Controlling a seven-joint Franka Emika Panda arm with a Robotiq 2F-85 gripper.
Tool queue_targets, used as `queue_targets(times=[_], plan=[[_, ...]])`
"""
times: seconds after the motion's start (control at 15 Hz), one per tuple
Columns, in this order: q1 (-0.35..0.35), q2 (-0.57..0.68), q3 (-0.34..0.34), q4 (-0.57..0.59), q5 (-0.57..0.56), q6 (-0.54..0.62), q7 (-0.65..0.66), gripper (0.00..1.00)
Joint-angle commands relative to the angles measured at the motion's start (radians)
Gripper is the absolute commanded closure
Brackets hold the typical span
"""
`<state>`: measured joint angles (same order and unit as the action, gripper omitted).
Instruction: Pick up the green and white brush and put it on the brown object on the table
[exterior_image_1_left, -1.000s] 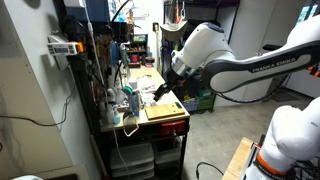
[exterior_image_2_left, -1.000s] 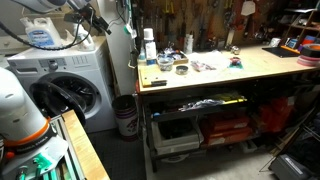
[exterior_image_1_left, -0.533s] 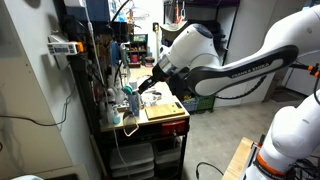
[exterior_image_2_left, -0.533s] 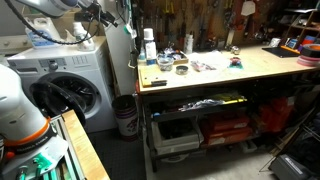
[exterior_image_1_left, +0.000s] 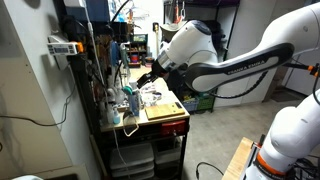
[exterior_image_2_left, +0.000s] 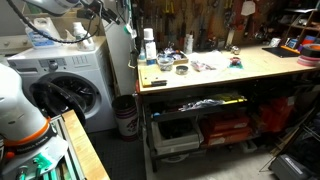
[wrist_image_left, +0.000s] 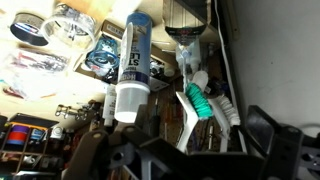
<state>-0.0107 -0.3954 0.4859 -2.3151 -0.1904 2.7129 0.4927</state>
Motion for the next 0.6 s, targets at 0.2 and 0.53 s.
queue_targets(times=[0.2, 0.53], plan=[[-0.189, 0.049, 0.125, 0.081, -0.229, 0.096, 0.181, 0.00], [-0.326, 0.099, 0.241, 0.140, -0.387, 0.154, 0.286, 0.00]])
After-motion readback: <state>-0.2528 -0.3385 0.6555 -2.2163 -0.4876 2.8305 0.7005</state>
